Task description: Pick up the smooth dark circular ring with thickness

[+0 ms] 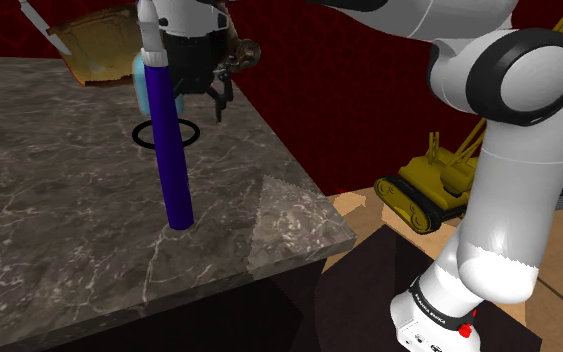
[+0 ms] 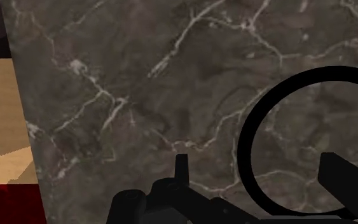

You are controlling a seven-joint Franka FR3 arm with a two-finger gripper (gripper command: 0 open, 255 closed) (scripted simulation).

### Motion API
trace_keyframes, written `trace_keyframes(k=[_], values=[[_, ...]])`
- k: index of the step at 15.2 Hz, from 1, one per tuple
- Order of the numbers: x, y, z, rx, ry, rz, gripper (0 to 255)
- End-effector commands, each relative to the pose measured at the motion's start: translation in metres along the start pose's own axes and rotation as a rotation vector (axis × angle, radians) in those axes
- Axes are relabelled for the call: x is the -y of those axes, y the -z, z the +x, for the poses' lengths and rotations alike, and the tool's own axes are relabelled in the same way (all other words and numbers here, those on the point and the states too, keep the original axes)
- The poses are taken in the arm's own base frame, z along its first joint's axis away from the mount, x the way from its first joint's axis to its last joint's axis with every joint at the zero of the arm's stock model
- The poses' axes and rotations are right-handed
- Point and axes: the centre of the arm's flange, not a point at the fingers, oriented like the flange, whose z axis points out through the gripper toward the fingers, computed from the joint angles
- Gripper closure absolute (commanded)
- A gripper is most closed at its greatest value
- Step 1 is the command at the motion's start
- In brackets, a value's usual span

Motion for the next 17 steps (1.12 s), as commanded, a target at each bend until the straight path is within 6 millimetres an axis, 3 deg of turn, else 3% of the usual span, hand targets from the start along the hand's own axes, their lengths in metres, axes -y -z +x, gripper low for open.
trace_keyframes(k=[1, 4, 5, 14, 17], values=[[0.001, -0.01, 0.0, 0.0, 0.0, 0.0, 0], [0.002, -0.019, 0.0, 0.0, 0.0, 0.0, 0], [0.002, -0.019, 0.0, 0.0, 0.0, 0.0, 255], [0.002, -0.019, 0.0, 0.0, 0.0, 0.0, 255], [0.001, -0.003, 0.0, 0.0, 0.0, 0.0, 255]])
